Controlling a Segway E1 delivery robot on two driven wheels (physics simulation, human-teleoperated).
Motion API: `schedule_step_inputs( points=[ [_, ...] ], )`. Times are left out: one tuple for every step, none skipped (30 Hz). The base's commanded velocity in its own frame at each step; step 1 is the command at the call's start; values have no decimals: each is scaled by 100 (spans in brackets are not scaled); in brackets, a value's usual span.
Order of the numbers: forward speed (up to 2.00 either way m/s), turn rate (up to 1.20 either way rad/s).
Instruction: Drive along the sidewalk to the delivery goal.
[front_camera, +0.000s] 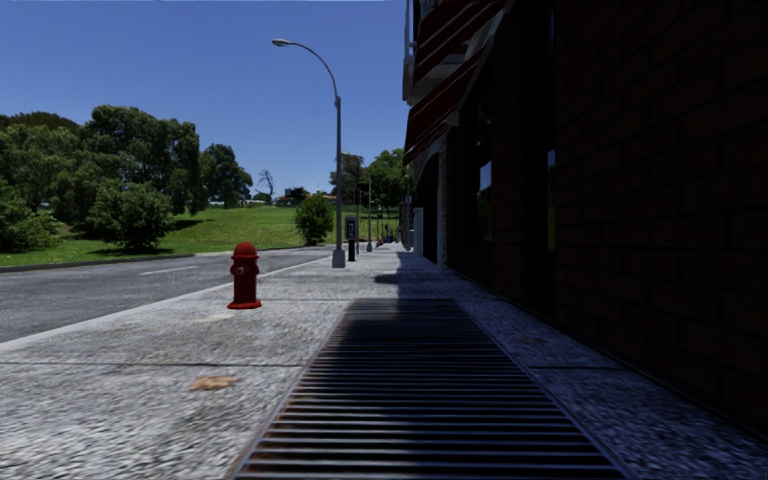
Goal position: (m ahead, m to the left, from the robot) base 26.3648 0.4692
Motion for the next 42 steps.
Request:
schedule_step_inputs(
  points=[
    [200, 0],
    [200, 0],
    [200, 0],
    [200, 0],
    [200, 0],
    [200, 0],
    [200, 0],
    [200, 0],
    [200, 0],
    [200, 0],
    [200, 0],
    [200, 0],
    [200, 0],
    [200, 0],
    [200, 0],
    [200, 0],
    [200, 0],
    [200, 0],
    [200, 0],
    [200, 0],
    [200, 0],
    [200, 0],
    [200, 0],
    [200, 0],
    [200, 0],
    [200, 0],
    [200, 0],
    [200, 0],
    [200, 0],
    [200, 0],
    [200, 0],
    [200, 0],
    [200, 0],
    [200, 0],
    [200, 0],
    [200, 0],
    [200, 0],
    [200, 0],
    [200, 0],
    [200, 0],
    [200, 0],
    [200, 0]
  ],
)
